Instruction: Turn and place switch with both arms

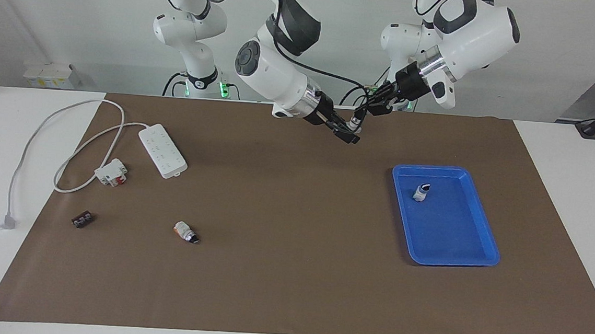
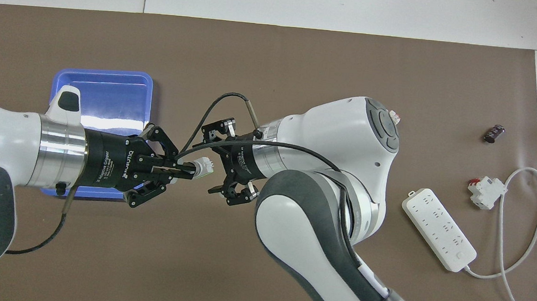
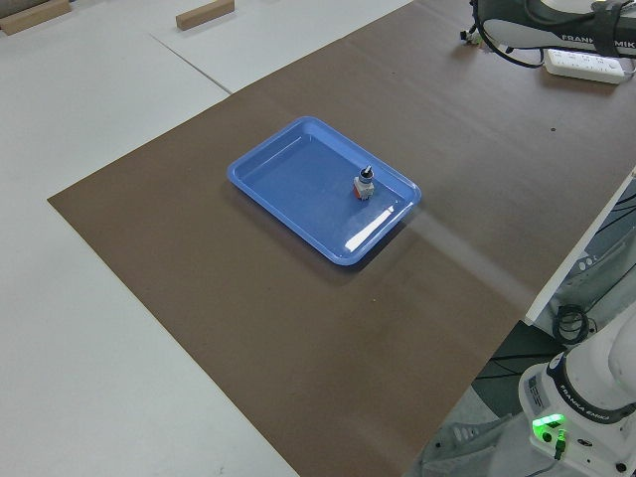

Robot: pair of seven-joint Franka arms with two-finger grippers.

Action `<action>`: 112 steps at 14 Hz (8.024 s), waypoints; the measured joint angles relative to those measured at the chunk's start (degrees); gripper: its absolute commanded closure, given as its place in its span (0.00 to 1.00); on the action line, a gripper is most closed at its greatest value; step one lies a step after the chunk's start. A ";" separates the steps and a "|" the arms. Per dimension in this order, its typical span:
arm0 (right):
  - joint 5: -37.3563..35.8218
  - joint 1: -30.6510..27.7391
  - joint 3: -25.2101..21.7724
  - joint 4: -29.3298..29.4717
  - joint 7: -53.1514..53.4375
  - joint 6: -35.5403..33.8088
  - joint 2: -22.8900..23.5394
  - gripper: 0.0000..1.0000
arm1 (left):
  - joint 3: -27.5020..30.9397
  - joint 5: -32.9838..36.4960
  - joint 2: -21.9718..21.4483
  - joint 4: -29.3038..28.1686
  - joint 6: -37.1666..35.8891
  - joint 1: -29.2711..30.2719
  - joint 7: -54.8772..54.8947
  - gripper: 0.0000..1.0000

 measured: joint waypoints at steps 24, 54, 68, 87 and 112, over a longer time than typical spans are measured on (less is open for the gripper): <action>-48.29 -19.29 -0.96 1.28 -40.72 -18.64 -13.64 0.00 | 0.57 17.74 33.46 24.36 -11.20 24.43 29.73 1.00; -49.17 -22.64 -10.17 1.88 -70.74 -27.72 -17.93 0.00 | -1.13 22.81 28.63 14.40 -4.79 24.37 38.99 0.00; -49.17 -22.94 -10.51 1.87 -65.49 -26.83 -17.92 0.00 | -1.58 39.13 21.72 16.16 0.90 8.83 48.46 0.09; -49.16 -22.95 -10.35 1.91 -64.41 -28.54 -17.93 0.00 | 1.18 39.35 12.94 23.72 -5.72 10.36 64.11 0.00; -49.16 -22.95 -10.29 1.91 -64.38 -28.68 -17.93 0.00 | 7.02 44.72 10.01 28.18 -24.85 5.75 77.92 0.00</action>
